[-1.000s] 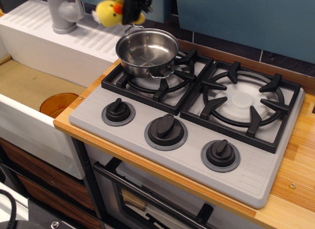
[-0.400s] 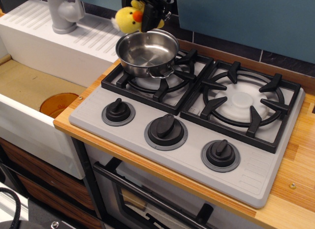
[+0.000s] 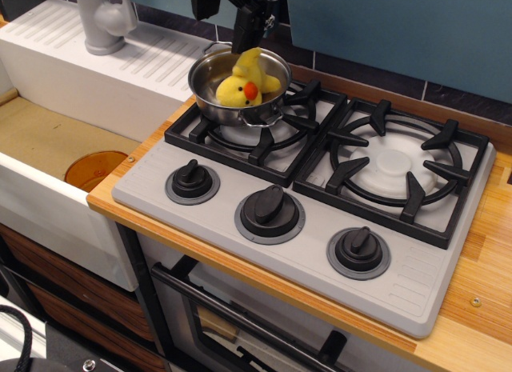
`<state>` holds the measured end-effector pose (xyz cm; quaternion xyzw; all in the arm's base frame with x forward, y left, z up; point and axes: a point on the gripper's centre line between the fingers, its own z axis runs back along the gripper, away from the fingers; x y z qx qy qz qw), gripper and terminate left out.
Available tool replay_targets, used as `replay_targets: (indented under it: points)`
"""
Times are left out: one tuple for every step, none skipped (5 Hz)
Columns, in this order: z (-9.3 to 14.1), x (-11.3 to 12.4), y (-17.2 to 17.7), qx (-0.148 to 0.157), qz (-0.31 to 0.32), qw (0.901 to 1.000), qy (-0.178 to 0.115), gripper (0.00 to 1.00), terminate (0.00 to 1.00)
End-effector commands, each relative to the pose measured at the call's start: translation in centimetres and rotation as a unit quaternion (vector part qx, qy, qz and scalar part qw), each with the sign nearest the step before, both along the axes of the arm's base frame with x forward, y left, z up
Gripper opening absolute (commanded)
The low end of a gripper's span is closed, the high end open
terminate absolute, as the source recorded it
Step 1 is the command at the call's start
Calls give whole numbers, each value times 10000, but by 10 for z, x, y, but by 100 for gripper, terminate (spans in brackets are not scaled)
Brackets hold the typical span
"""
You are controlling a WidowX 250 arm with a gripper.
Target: Put stuffedduck in pan
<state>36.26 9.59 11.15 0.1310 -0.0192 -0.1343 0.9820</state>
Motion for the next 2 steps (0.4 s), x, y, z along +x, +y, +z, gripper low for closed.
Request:
replay_targets:
  points:
    - [33, 5, 3, 103, 25, 9991, -409, 100, 0]
    - [34, 5, 2, 10, 61, 9993, -382, 100, 0]
